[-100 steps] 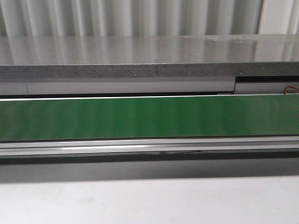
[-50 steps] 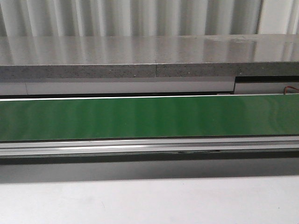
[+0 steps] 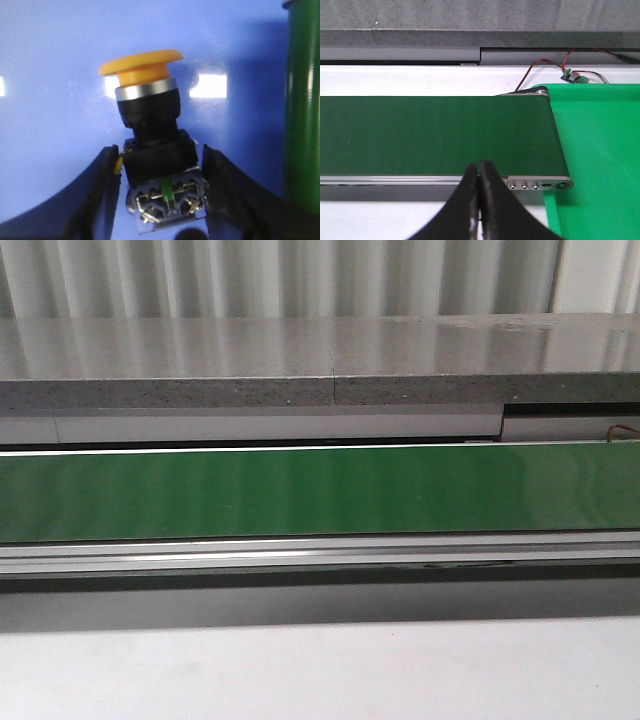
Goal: Move button from right to left
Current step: 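Lower the button into the blue tray and open the left gripper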
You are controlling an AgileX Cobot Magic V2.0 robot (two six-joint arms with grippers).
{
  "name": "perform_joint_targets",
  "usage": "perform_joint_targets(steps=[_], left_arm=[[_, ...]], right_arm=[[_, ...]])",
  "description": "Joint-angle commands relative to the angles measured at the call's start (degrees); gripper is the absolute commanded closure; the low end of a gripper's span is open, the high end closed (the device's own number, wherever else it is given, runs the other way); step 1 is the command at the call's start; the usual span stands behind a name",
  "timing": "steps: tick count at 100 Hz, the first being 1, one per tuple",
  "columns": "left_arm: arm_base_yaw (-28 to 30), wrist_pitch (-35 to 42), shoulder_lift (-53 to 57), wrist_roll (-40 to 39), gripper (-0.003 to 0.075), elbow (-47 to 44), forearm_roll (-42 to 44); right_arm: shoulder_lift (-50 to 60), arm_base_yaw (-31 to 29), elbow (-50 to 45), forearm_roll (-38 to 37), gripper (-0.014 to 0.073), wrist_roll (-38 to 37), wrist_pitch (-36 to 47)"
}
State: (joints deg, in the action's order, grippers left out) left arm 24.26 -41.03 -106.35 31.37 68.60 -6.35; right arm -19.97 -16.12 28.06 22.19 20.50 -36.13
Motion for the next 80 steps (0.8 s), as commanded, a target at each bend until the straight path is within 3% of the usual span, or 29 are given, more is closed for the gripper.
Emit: perform_joint_targets(steps=[1,20,47,80], left_arm=[[0.1,1.8,2.3,1.6,0.0724,1.7,-1.4],[0.1,2.2,2.3,2.7,0.0601,1.7,-1.7],[0.1,2.3,2.3,3.9,0.0289,1.7,-1.7],[0.1,4.5,2.3,4.3,0.0269,1.7,-1.7]], right_arm=[[-0.3,0.0,1.5,1.5,0.0661,0.5,3.7],[-0.3,0.0,1.5,1.5,0.0661,0.5,3.7],[-0.3,0.0,1.5,1.5,0.0661,0.5,3.7],[-0.3,0.0,1.5,1.5,0.0661,0.5,3.7]])
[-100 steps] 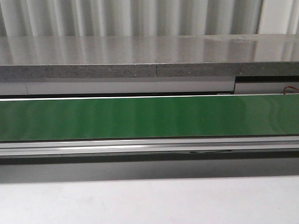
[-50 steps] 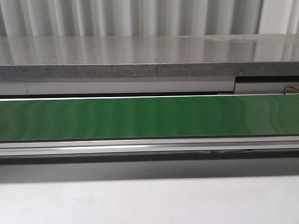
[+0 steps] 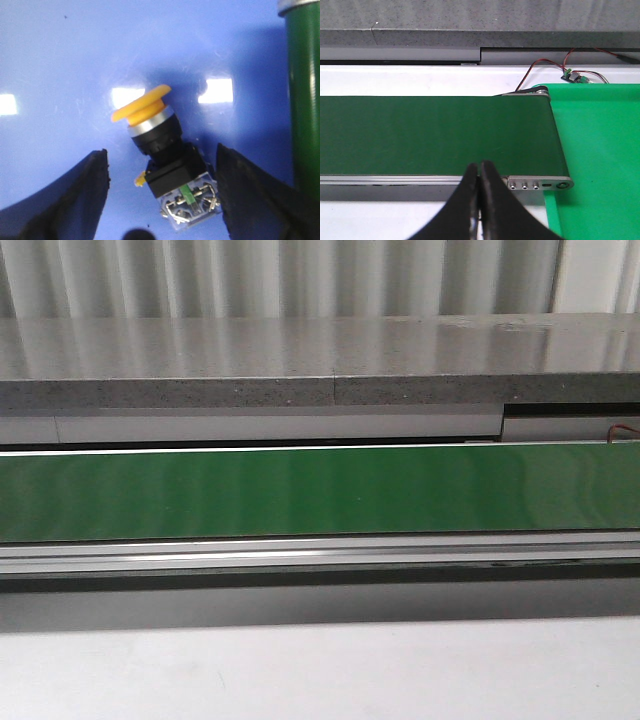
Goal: Move button from right to left
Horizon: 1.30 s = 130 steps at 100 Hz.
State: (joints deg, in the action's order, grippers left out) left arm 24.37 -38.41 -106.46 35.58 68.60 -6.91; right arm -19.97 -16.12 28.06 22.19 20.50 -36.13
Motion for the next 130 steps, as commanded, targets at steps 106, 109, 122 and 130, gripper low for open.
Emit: perform_joint_targets(steps=[106,109,122,130], left_arm=[[-9.1,4.2,39.0,0.1,0.0271,-5.6,-20.3],[-9.7,4.7,40.4,0.1,0.0272,-6.8,-20.3],[-12.3,7.3,47.1,0.1,0.0288,-11.5,-21.2],[-14.1,8.5,51.5,0.0,0.0322,-14.5,-21.8]], right_arm=[[-0.3,0.0,1.5,1.5,0.0661,0.5,3.7],[-0.3,0.0,1.5,1.5,0.0661,0.5,3.7],[-0.3,0.0,1.5,1.5,0.0661,0.5,3.7],[-0.3,0.0,1.5,1.5,0.0661,0.5,3.7]])
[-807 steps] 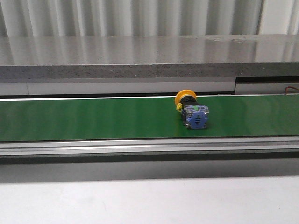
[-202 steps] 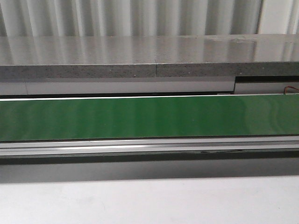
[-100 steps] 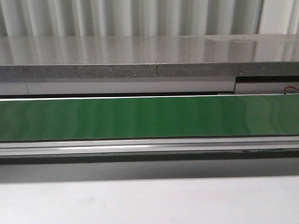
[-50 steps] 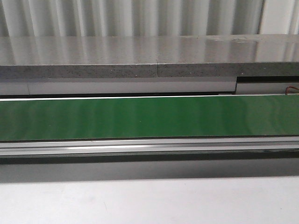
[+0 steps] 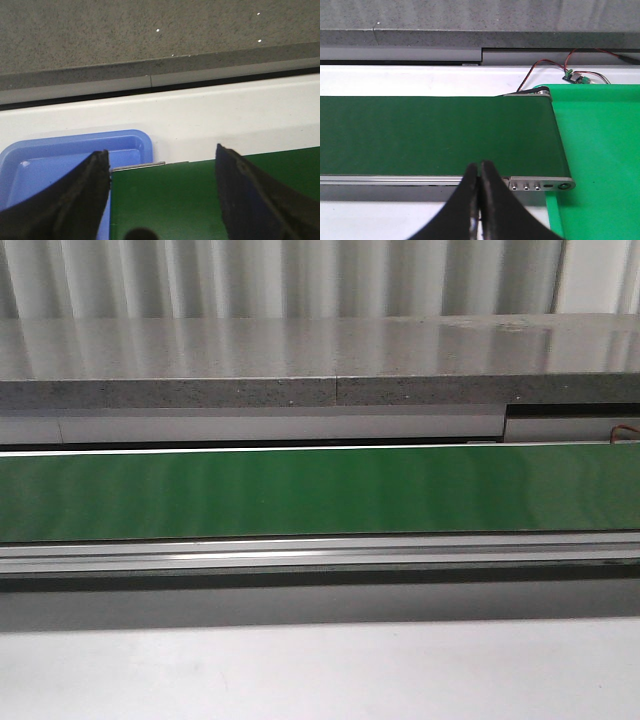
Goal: Move button from right to left
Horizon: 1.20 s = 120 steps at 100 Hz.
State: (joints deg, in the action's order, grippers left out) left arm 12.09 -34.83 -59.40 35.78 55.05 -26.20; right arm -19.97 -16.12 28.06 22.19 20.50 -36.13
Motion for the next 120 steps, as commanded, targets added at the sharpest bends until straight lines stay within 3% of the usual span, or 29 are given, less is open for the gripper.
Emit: perform_joint_targets(steps=[1,30,55,120], left_arm=[[-2.2,5.0,4.8,-0.2,0.0325,-1.2,-2.6],[-6.6,5.0,19.1,-2.2,0.0453,-11.6,-4.9],[-6.6,4.4,28.4,-2.2,0.0742,-19.5,-5.9],[-6.6,4.0,30.2,-2.2,0.074,-20.6,-5.9]], right_arm=[[-0.3,0.0,1.5,1.5,0.0661,0.5,3.7],[-0.3,0.0,1.5,1.5,0.0661,0.5,3.7],[-0.3,0.0,1.5,1.5,0.0661,0.5,3.7],[-0.3,0.0,1.5,1.5,0.0661,0.5,3.7]])
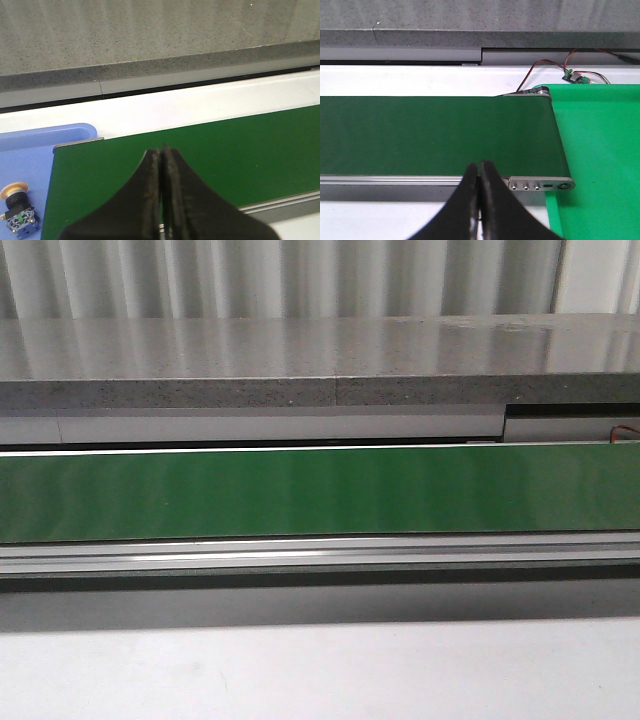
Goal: Move button from right to left
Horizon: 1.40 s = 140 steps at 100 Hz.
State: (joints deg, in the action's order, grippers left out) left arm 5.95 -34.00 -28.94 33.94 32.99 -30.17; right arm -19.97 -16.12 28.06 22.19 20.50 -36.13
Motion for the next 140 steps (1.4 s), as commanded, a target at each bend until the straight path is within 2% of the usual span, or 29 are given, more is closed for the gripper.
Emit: perform_joint_targets(steps=[1,21,34,41,61,68,83,94,115,140], left_arm=[[-0.4,3.2,-0.3,-0.3,0.074,1.5,-2.0],[-0.4,4.9,-0.3,-0.3,0.074,1.0,-2.1],[-1.8,10.6,-0.2,-1.2,0.074,-0.8,-1.2],[-3.4,13.8,0.5,-6.3,0.074,-2.2,3.2],[-7.8,21.5,4.3,-29.3,0.074,-7.7,26.3],[-8.4,24.9,6.3,-32.6,0.074,-10.5,30.2],[-8.5,31.3,11.0,-33.9,0.074,-17.7,31.6],[-8.5,34.0,14.8,-40.7,0.074,-23.1,36.9],[-8.5,34.9,21.1,-41.7,0.074,-30.2,36.9],[-8.5,35.0,28.5,-41.7,0.074,-34.0,37.0]], right_arm=[[-0.3,0.0,1.5,1.5,0.0661,0.5,3.7],[-0.3,0.0,1.5,1.5,0.0661,0.5,3.7],[-0.3,0.0,1.5,1.5,0.0661,0.5,3.7],[-0.3,0.0,1.5,1.5,0.0661,0.5,3.7],[-0.3,0.0,1.5,1.5,0.0661,0.5,3.7],[-0.3,0.0,1.5,1.5,0.0661,0.5,3.7],[-0.3,0.0,1.5,1.5,0.0661,0.5,3.7],[-0.3,0.0,1.5,1.5,0.0661,0.5,3.7],[-0.3,0.0,1.5,1.5,0.0661,0.5,3.7],[-0.3,0.0,1.5,1.5,0.0661,0.5,3.7]])
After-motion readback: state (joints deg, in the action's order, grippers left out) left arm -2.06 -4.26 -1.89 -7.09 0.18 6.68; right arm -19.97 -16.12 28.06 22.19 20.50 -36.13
